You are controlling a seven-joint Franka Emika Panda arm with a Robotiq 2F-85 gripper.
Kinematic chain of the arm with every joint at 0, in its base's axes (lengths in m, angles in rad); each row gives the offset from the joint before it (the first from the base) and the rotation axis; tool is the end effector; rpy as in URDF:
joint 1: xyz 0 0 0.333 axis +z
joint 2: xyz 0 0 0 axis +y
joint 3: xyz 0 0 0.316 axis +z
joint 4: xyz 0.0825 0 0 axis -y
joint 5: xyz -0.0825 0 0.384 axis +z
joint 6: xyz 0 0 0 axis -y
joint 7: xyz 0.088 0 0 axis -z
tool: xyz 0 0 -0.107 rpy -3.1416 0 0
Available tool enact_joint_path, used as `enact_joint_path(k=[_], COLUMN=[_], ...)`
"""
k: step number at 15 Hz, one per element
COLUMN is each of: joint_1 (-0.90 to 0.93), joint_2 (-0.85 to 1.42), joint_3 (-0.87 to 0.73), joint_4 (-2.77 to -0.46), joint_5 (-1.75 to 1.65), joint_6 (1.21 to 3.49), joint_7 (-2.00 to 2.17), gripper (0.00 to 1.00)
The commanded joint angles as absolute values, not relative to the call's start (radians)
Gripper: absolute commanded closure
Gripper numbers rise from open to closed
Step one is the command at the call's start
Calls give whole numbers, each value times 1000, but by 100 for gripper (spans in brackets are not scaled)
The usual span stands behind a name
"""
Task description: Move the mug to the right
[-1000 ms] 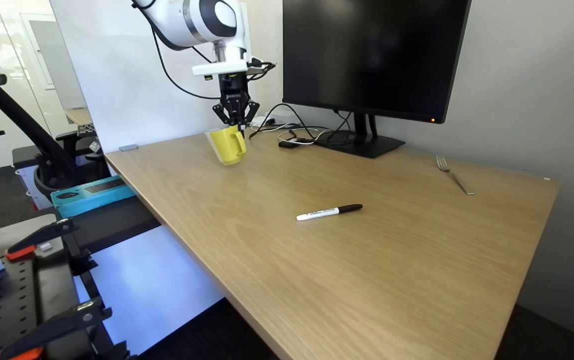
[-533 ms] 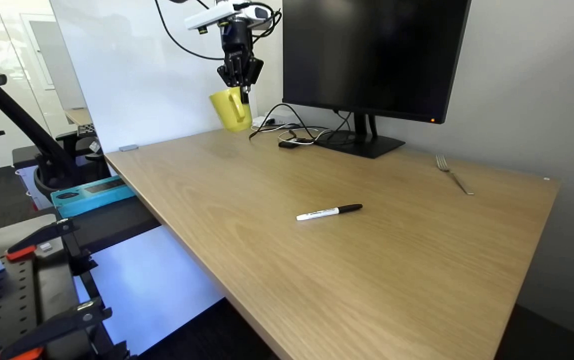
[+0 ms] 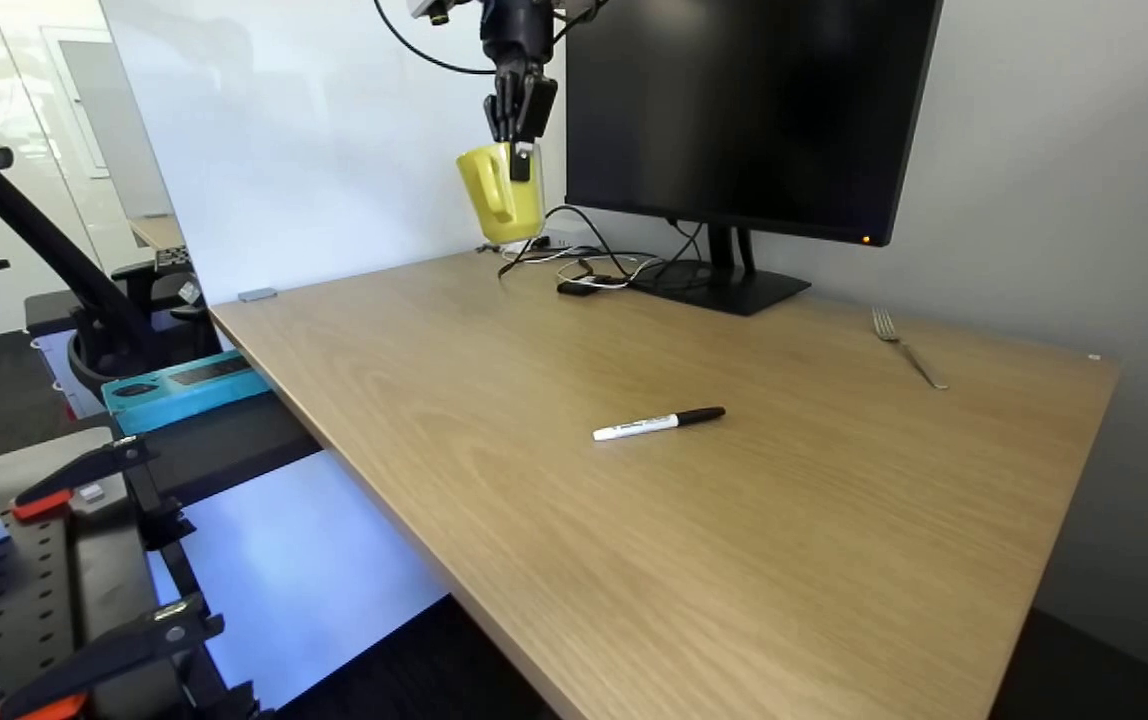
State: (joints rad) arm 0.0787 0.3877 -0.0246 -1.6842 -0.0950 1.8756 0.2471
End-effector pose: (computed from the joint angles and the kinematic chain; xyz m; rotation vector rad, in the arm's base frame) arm 0.6373 0.0287 0.3606 2.9953 -0.2320 -0.2705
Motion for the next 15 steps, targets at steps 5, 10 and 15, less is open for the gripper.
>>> enact_joint_path(k=[5, 10, 15], joint_1=[11, -21, -39], joint_2=[401, 473, 562], joint_3=[-67, -82, -81], joint_4=[-1683, -1683, -1682], joint_5=[10, 65, 132], joint_6=[1929, 2039, 2133], joint_7=[372, 391, 385], gripper=[97, 97, 97])
